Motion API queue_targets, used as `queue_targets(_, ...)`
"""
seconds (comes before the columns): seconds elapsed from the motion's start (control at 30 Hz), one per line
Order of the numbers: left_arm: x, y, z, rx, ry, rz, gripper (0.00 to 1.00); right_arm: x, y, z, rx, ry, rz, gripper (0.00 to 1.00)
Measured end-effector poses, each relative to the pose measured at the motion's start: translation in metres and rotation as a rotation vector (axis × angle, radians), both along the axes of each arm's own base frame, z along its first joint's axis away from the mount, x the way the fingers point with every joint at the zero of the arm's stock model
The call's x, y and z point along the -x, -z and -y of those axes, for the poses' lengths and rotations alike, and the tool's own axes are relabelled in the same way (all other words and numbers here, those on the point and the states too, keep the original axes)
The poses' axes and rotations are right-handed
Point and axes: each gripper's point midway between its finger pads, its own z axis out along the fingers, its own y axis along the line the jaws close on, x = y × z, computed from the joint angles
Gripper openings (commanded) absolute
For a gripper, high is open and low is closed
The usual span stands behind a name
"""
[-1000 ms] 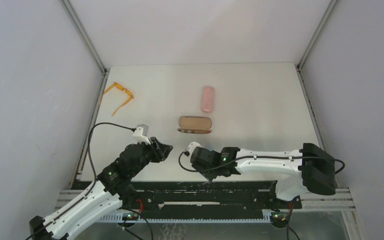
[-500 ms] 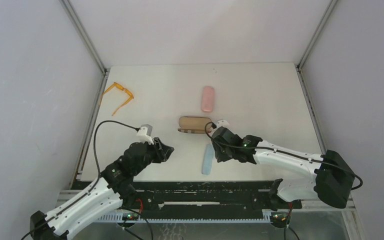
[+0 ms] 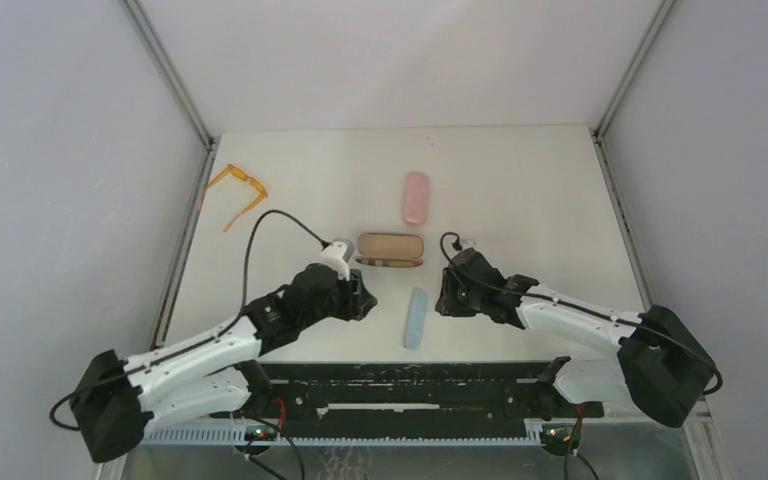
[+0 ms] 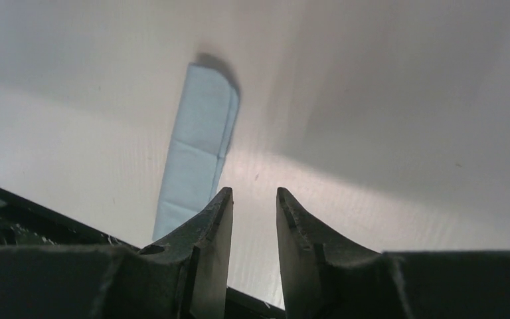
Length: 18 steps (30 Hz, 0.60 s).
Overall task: Organize the sunglasses
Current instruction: Adjust the glasses cleaning cloth at the center of the board, then pick up the glasses cleaning cloth from the center of the board.
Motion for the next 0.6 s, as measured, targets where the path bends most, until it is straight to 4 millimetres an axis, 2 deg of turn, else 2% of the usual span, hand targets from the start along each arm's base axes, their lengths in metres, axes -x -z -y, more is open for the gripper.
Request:
queue_targets(0.2,-0.013,-0.013,0.055,-0.047,0.098,-0.006,0.47,-0.007,-0.002,0.031,-0.074,0.153,0.034,0.30)
queue_targets(0.3,-0.021,-0.014,0.083,-0.069,0.133,-0.014,0.43,-0.008,-0.003,0.039,-0.105,0.186,0.044,0.30)
queue_targets(0.43,-0.025,0.004,0.105,-0.121,0.167,-0.047,0.38,-0.005,0.000,0.042,-0.130,0.190,0.039,0.30)
queue_targets(0.6,-0.016,0.029,0.124,-0.209,0.216,-0.091,0.35,0.001,0.009,0.045,-0.151,0.188,0.020,0.30)
